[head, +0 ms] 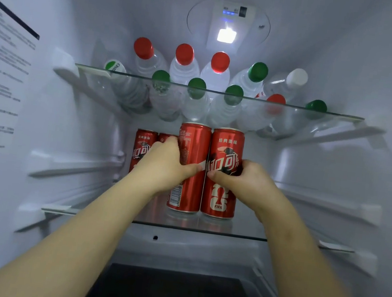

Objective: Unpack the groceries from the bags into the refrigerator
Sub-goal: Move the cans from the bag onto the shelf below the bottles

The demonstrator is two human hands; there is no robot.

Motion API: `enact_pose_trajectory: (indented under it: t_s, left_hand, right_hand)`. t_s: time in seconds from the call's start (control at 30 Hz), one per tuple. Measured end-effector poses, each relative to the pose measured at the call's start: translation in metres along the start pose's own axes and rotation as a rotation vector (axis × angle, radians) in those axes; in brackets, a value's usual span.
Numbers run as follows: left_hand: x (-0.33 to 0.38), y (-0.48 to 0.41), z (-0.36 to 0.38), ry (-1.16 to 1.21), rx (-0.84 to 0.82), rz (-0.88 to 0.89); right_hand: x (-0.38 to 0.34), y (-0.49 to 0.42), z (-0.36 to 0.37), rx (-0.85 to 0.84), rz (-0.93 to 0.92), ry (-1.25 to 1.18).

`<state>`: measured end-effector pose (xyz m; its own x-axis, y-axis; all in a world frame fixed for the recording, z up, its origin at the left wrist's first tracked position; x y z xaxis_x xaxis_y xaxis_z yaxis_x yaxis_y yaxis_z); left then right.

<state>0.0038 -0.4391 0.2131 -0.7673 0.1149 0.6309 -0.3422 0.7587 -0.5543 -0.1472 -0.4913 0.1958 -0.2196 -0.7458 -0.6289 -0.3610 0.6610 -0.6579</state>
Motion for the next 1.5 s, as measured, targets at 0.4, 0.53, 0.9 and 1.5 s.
enact_pose_trajectory:
  t_s: [0.4,0.53,0.9,1.5]
  left_hand:
    - [-0.010,-0.061,0.035,-0.324,-0.176,-0.175]
    - [-0.010,-0.075,0.044,-0.392,-0.177,-0.190]
    - [-0.033,-0.103,0.054,-0.264,-0.073,-0.193]
    - [-0.031,-0.079,0.066,-0.618,-0.199,0.110]
  right_hand:
    - [0.023,-0.047,0.018,-0.091,0.193,0.214]
    - [0.031,-0.062,0.026,-0.147,0.245,0.321]
    - [0.057,-0.091,0.037,-0.102,0.315,0.303]
    - [0.051,-0.076,0.043,-0.224,0.073,0.649]
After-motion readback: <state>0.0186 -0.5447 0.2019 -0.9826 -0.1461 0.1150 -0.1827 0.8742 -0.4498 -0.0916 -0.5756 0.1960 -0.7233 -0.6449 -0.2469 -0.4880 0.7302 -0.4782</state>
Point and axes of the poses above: each hand's wrist, its own y-axis away from the middle knuckle, its own z-axis out of the palm, x = y × z, the point moved 8 cm from there along -y, towards the middle knuckle, and after that the axes turned 10 degrees about -z, right-handed, at the moved point
